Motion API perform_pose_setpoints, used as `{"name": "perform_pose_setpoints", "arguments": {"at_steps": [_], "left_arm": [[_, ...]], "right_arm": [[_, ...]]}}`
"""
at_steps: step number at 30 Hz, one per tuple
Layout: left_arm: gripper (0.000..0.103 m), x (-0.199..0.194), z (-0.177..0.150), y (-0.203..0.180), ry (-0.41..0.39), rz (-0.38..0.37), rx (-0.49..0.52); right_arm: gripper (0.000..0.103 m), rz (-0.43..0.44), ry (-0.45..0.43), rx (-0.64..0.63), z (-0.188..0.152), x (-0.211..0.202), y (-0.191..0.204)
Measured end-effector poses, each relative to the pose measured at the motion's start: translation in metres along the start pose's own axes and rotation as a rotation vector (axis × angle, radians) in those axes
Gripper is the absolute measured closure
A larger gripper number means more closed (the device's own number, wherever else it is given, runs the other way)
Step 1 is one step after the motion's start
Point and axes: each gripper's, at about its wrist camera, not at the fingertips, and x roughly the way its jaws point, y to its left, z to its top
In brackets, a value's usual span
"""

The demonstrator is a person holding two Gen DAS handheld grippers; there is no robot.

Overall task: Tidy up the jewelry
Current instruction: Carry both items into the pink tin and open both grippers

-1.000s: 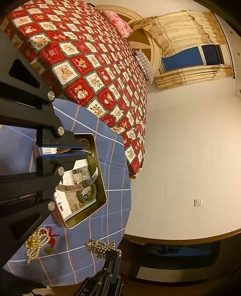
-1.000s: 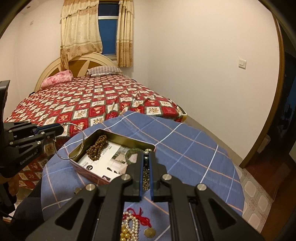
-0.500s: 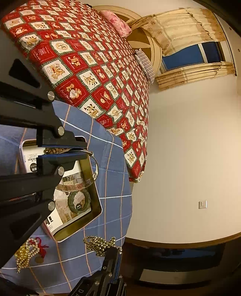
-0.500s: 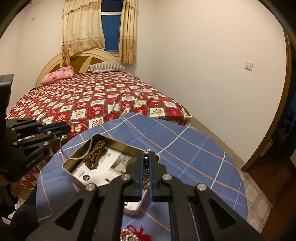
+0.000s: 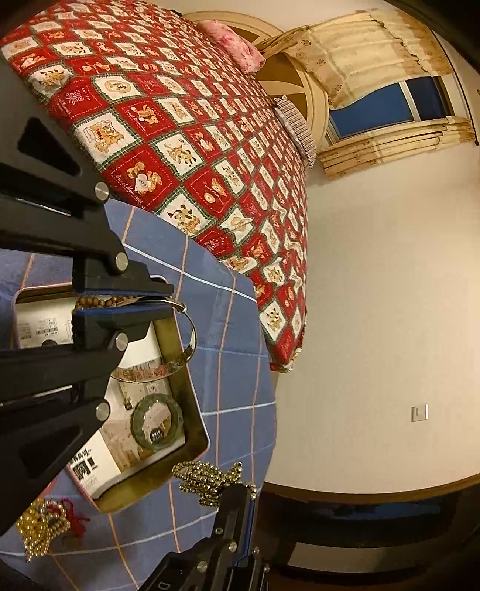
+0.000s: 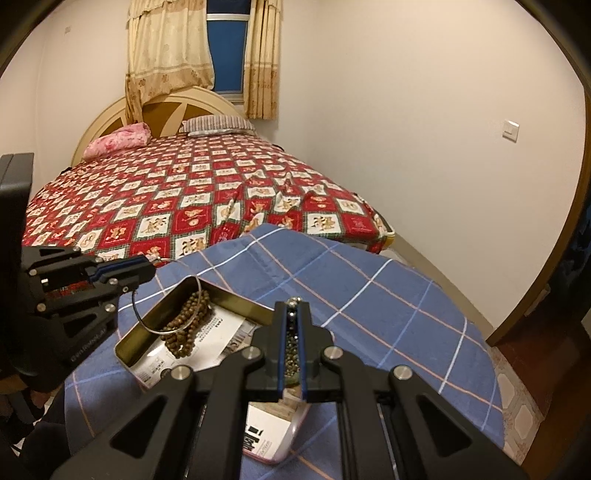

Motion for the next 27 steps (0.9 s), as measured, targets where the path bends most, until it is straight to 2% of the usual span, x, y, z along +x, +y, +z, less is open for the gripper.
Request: {"name": "perform_pose_setpoints", "arguments": {"at_steps": [19,27], "left_arm": [[0.098,0.040,-0.014,-0.011,0.083,-0.001,0.030],[0.097,0.038,-0.015,-0.013,0.077,-0.011,0.024]], "right_arm": [[0.096,0.017,0.129,-0.004,-0.024,0.048,0.006],[0.095,0.009,0.153,-0.015,-0.029,0.055,0.007]]}}
